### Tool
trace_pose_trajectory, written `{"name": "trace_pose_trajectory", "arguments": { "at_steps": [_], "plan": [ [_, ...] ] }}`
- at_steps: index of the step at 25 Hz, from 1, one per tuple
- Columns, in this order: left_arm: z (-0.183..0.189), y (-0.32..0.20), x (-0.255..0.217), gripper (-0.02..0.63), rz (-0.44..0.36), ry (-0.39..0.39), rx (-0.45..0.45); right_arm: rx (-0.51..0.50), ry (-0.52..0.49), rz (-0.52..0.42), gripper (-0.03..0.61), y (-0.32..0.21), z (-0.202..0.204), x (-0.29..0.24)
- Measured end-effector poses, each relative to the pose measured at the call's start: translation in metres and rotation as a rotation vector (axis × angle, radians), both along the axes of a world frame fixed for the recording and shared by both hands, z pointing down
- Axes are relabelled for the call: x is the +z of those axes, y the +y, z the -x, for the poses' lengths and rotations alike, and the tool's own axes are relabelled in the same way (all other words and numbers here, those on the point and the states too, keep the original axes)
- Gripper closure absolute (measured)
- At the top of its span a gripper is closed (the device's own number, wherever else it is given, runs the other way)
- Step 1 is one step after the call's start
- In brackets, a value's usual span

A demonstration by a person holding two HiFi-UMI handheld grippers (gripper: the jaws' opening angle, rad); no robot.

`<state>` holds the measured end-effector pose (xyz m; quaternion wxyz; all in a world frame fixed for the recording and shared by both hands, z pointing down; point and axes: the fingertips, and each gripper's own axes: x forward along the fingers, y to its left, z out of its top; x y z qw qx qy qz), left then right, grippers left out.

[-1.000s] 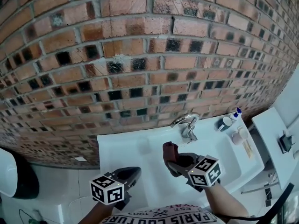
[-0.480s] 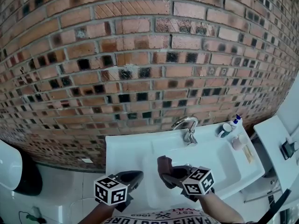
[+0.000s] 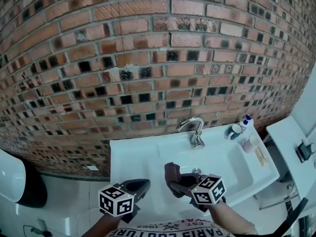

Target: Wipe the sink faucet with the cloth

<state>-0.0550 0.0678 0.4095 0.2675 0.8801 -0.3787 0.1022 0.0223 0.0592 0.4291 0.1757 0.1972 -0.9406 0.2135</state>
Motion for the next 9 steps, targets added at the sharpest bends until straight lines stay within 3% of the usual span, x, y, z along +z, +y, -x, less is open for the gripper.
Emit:
{"name": "trace_pose_trajectory", "arguments": {
  "at_steps": [9],
  "plan": [
    [-0.0082, 0.0105, -0.0073, 0.609, -0.011, -0.026, 0.01, -0.001, -0.032, -0.012, 0.492, 0.0055, 0.0008, -0.0089]
  ]
}}
